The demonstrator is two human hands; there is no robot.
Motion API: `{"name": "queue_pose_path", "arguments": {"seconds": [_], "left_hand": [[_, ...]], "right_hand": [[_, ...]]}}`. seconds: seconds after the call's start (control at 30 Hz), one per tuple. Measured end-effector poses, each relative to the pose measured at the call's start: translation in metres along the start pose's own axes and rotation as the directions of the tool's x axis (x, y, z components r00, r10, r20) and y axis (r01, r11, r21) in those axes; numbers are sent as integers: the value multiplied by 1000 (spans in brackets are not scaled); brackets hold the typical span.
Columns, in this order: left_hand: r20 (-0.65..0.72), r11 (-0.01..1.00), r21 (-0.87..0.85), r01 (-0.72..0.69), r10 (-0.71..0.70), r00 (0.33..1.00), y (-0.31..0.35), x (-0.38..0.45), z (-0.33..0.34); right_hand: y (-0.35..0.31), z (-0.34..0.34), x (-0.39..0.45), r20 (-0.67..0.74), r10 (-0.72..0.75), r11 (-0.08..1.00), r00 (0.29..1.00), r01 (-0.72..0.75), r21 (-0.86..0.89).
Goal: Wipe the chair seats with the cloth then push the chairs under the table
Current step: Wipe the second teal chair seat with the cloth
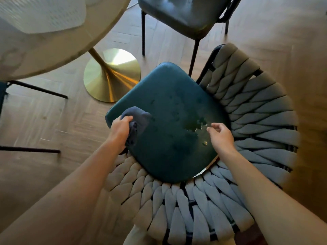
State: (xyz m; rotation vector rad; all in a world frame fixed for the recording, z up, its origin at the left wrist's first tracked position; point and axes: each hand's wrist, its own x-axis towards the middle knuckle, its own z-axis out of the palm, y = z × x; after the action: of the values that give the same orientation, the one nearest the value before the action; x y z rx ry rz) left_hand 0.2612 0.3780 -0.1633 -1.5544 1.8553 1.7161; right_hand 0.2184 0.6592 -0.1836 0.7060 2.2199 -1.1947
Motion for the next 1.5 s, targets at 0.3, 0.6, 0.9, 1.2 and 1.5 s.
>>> {"name": "queue_pose_path", "arguments": {"seconds": [0.3, 0.6, 0.9, 1.2, 1.5], "left_hand": [[-342, 898, 426, -115, 277, 898, 16, 114, 35], [-409, 813, 577, 74, 209, 888, 3, 184, 154], [463, 137, 718, -683, 639, 615, -18, 194, 137], [289, 281, 807, -519, 578, 763, 3, 185, 217], [48, 479, 794, -374, 564, 824, -1, 179, 192]], "right_hand": [[13, 12, 117, -81, 32, 992, 996, -41, -115], [44, 12, 174, -187, -27, 967, 982, -22, -253], [50, 20, 173, -241, -81, 958, 967, 8, -288], [53, 30, 173, -325, -80, 957, 942, -19, -290], [52, 31, 170, -308, -75, 964, 948, -10, -265]]}}
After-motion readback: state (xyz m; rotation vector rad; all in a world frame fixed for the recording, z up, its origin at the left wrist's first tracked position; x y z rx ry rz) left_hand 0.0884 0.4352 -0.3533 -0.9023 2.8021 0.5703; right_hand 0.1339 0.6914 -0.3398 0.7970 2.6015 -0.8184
